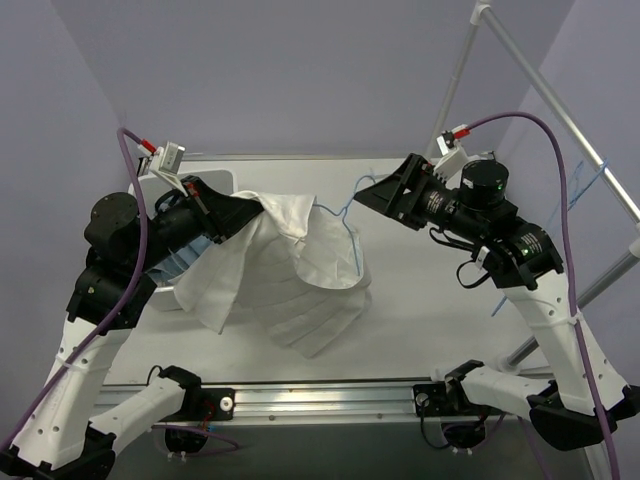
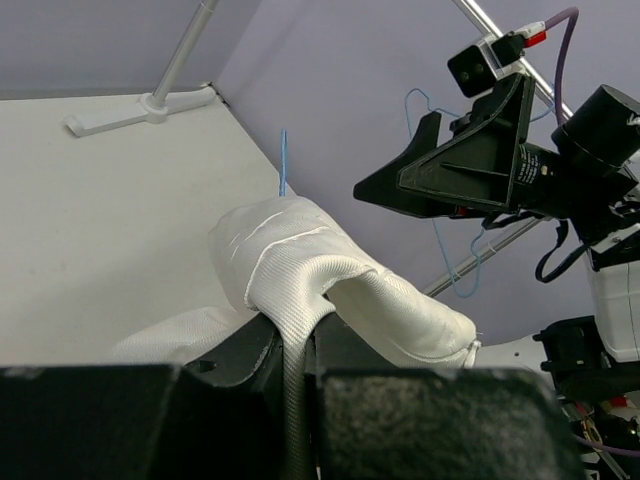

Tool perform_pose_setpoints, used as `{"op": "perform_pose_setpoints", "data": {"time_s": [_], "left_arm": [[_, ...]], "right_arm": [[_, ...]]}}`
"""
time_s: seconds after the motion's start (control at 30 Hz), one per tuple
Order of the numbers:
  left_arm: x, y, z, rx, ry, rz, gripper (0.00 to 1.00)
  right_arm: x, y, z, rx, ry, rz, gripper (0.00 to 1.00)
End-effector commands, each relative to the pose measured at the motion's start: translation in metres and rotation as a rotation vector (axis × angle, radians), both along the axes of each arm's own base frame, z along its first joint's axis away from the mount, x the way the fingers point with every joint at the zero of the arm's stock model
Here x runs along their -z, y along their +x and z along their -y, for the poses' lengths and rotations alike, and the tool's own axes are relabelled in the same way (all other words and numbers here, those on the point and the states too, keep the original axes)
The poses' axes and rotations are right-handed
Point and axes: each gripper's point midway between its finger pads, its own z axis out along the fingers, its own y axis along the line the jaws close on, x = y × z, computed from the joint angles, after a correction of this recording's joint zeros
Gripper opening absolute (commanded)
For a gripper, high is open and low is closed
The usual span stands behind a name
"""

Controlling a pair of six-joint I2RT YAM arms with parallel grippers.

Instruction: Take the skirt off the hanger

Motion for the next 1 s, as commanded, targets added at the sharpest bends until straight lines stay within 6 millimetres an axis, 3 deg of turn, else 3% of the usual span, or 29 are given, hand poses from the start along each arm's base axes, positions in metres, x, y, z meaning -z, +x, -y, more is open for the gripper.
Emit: {"op": "perform_pose_setpoints", "data": {"time_s": [0.0,0.47,0.83,0.97], "left_arm": [[-0.041,-0.013,-0.005,-0.004,-0.062,0.096,0.02],[-0.047,-0.016,-0.001,-0.008,-0.079,0.103,0.02],[-0.050,-0.016,0.001,-0.009,-0.078,0.108,0.02],[-0.050,-0.015,0.001,-0.008,-0.069,0.106,0.02]], "right_arm": [[-0.004,0.010,-0.006,0.005,0.028,0.021,0.66],[0.034,0.032,-0.025,0.050,-0.017,-0.080,0.58],[0.056,0.024,-0.050,0.051,-0.049,-0.112,0.49],[0.059,0.026,-0.053,0.048,-0.053,-0.116,0.38]]}}
